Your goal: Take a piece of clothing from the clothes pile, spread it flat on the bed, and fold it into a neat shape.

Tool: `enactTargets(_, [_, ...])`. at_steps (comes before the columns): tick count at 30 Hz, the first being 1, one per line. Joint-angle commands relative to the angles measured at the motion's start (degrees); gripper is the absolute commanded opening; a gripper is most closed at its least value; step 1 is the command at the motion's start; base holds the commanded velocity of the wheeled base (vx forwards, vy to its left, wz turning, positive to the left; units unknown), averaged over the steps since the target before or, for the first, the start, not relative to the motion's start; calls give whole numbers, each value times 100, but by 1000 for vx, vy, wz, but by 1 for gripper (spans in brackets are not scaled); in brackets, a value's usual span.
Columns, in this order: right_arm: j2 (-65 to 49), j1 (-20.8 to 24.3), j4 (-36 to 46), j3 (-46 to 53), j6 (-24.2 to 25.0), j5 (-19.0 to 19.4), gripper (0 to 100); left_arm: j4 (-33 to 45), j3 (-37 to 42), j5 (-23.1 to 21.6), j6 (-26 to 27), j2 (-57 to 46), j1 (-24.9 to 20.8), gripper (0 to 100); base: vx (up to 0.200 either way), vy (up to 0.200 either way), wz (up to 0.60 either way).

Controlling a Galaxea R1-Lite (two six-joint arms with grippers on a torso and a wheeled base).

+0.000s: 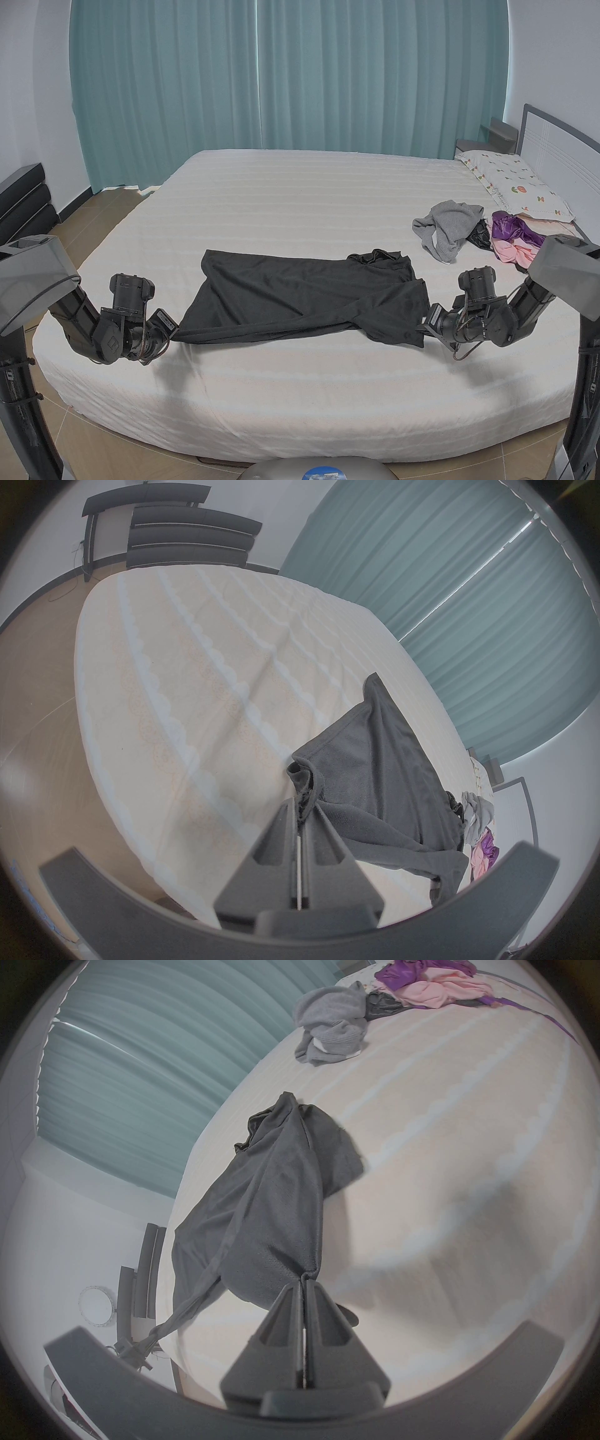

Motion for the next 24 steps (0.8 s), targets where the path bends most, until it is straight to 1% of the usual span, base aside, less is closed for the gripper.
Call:
enactTargets(1, [-1213,-303,-27,1082,-24,247,0,13,200,12,37,-232,-62,0,0,0,0])
enactTargets(2, [-1213,-303,-27,1082,-24,247,0,13,200,12,37,-232,-62,0,0,0,0])
enactTargets(5, [-1864,-426,17,1855,-77,519,0,66,384,12,54,-452,-167,0,0,0,0])
enactTargets(8, [-2233,-488,26,2338,-200,607,0,66,455,21,63,-505,-185,0,0,0,0])
enactTargets(12, [-2681,-611,17,3261,-683,607,0,57,604,12,336,-505,-220,0,0,0,0])
enactTargets(14, [-2822,-646,17,3587,-903,607,0,57,639,12,362,-513,-282,0,0,0,0])
enactTargets(17, [-2857,-646,8,3938,-1158,599,0,66,666,12,362,-531,-334,0,0,0,0])
enactTargets(18, [-2857,-646,8,3938,-1158,599,0,66,666,12,362,-531,-334,0,0,0,0])
enactTargets(19, [-2795,-646,17,4052,-1351,581,0,66,727,21,371,-540,-387,0,0,0,0])
enactTargets(24, [-2760,-567,43,4228,-1562,555,0,83,789,21,406,-619,-457,0,0,0,0])
